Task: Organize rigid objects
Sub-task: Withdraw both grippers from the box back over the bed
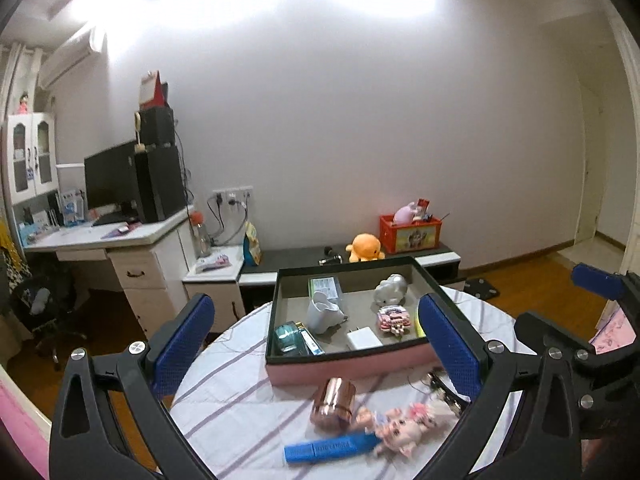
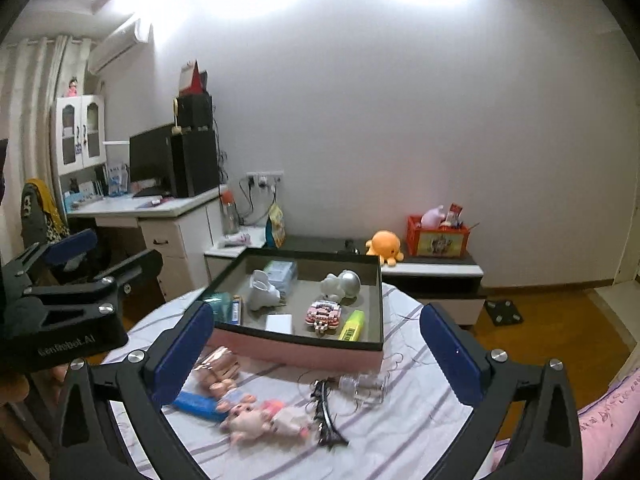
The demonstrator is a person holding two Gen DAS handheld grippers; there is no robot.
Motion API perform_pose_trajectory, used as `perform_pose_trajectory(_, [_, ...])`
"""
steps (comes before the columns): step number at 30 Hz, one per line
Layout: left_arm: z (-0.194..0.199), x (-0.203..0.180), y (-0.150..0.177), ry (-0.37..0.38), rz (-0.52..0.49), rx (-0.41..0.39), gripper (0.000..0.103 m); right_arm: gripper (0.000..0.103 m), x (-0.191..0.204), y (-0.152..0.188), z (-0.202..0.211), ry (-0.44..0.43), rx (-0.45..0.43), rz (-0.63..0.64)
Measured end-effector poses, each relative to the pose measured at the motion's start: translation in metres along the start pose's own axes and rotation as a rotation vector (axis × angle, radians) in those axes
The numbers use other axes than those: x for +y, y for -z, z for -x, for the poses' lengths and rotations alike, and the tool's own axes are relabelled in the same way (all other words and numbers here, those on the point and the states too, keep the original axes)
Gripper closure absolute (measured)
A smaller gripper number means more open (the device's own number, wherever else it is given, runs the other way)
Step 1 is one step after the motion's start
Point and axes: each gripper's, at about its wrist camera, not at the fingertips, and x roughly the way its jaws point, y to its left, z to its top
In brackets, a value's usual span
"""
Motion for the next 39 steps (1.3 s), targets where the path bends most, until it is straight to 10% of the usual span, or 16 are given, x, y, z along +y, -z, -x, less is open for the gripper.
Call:
perform_pose_trajectory(16, [0.098, 0.000, 0.048, -0.025, 0.023, -0.122, 0.000, 0.000, 0.032, 0.040, 0.097, 0.052, -0.115, 0.064])
perform_pose_trajectory(39, [0.015, 0.018, 0.106, 0.012, 0.053, 0.205, 0.000, 0.000, 0.011, 0.081, 0.040, 0.068, 0.094, 0.010])
